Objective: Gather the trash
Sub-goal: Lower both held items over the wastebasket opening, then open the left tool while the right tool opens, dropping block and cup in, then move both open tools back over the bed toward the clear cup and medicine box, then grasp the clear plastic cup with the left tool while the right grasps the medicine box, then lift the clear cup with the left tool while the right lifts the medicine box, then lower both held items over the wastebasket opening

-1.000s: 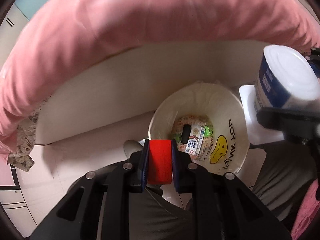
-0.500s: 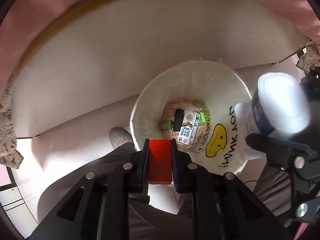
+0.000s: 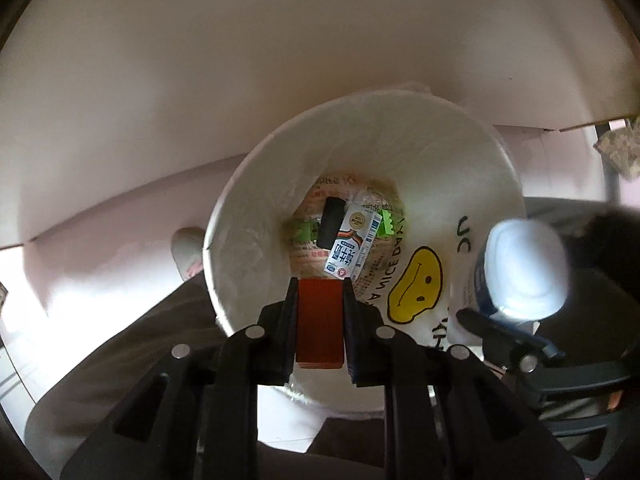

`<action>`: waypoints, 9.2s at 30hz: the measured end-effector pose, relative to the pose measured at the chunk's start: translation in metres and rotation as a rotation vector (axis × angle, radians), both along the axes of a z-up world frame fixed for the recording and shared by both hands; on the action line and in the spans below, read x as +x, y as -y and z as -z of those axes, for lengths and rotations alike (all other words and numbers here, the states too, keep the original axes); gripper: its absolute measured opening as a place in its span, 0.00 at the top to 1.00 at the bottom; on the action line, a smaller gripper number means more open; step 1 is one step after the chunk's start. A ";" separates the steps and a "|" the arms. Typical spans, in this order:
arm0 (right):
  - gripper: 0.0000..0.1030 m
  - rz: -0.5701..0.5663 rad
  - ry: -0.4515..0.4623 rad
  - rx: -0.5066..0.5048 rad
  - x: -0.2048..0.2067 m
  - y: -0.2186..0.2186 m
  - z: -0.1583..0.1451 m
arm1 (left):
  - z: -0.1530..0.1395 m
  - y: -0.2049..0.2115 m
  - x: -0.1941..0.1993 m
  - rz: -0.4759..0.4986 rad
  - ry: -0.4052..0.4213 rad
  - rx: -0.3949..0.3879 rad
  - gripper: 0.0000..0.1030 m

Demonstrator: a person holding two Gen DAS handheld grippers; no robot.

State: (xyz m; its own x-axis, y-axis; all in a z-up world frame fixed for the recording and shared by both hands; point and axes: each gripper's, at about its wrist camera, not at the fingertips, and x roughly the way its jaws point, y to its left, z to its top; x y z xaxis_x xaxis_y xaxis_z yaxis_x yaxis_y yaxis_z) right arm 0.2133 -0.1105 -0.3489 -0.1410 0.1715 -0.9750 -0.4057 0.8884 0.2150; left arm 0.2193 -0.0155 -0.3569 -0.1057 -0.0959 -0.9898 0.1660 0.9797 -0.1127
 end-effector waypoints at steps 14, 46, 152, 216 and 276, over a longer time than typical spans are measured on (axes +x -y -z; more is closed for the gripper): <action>0.47 0.061 -0.090 -0.032 0.019 0.001 0.052 | 0.048 0.004 0.013 -0.080 -0.112 -0.068 0.78; 0.39 -0.001 0.110 -0.007 -0.016 0.016 -0.056 | -0.077 -0.017 -0.024 0.027 0.193 0.018 0.62; 0.42 0.516 0.505 0.025 0.581 0.031 -0.229 | -0.236 -0.138 0.541 0.004 0.763 0.255 0.30; 0.55 0.139 0.956 0.199 0.023 0.088 -0.550 | -0.535 -0.096 -0.011 -0.058 0.966 0.182 0.30; 0.55 0.039 0.420 0.188 -0.034 0.061 -0.255 | -0.224 -0.016 -0.064 0.150 0.411 0.044 0.30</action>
